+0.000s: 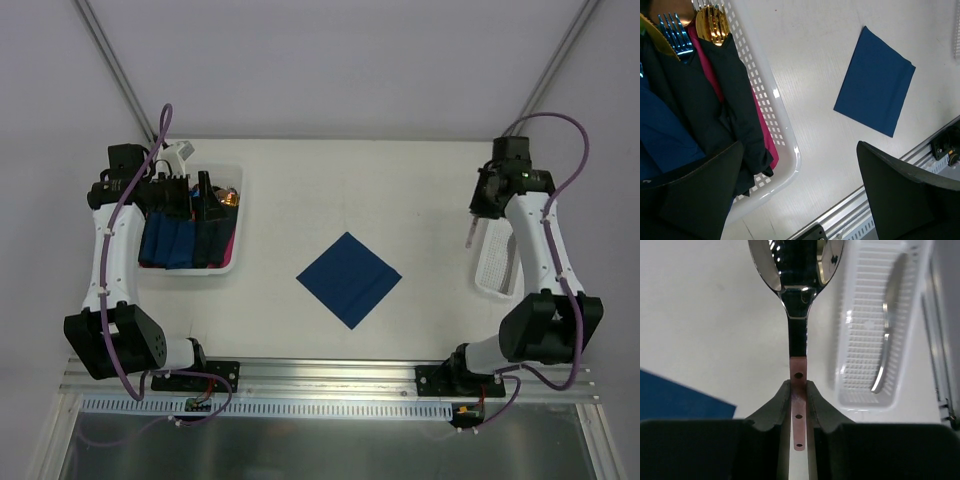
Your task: Place the utensils on the paper napkin and roll it up
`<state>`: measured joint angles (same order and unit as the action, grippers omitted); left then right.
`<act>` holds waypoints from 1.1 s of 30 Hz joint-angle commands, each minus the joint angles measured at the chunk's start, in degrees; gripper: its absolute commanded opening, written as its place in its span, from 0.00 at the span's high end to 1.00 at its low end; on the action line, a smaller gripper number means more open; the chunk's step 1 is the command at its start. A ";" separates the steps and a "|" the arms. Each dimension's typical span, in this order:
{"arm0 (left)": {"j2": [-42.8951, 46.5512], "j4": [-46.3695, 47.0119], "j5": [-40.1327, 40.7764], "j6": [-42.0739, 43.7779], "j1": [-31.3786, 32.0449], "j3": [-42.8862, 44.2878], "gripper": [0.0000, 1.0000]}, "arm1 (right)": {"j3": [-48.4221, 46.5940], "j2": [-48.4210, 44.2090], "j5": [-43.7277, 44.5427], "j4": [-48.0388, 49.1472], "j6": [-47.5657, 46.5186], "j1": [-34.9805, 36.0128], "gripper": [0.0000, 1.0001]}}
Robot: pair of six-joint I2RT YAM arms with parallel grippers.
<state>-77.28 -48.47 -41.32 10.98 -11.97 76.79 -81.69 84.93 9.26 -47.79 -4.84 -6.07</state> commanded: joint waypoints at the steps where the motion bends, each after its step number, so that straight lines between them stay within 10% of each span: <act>1: 1.95 -0.05 2.47 -2.28 0.28 1.78 0.01 | 0.90 -3.36 -1.61 -7.06 5.00 9.82 1.00; 12: 3.53 -0.05 9.06 -5.98 0.28 -0.59 0.01 | 1.46 11.21 1.82 2.08 28.48 45.69 1.00; 33: 5.91 -0.05 10.38 -5.19 0.28 -3.93 0.01 | -0.66 25.38 -3.10 9.56 31.47 49.75 1.00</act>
<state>-73.43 -48.47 -31.68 5.34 -11.97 73.32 -80.36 109.69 6.46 -39.18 26.85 43.55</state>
